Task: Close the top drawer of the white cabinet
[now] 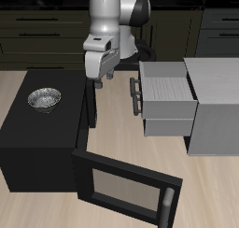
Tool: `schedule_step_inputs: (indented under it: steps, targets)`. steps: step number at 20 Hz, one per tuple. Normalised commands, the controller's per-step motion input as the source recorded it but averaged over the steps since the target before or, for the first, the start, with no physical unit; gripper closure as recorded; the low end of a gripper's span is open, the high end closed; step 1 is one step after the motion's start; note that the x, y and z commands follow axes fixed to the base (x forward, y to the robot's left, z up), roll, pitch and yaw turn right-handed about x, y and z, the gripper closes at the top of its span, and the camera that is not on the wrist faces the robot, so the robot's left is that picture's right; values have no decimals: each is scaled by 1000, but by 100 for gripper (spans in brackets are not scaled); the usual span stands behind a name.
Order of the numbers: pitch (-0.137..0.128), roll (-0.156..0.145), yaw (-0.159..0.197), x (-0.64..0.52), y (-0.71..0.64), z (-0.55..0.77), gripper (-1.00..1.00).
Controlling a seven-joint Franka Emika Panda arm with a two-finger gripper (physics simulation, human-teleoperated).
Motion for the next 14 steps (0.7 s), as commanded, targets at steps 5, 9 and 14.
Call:
schedule_step_inputs:
  steps: [5,9,14]
  targets:
    - [13,13,4,101,60,-232,-100]
    - [22,23,-6,96,51,-167,-100]
    - [-1,25,-12,37,122,-84,-100]
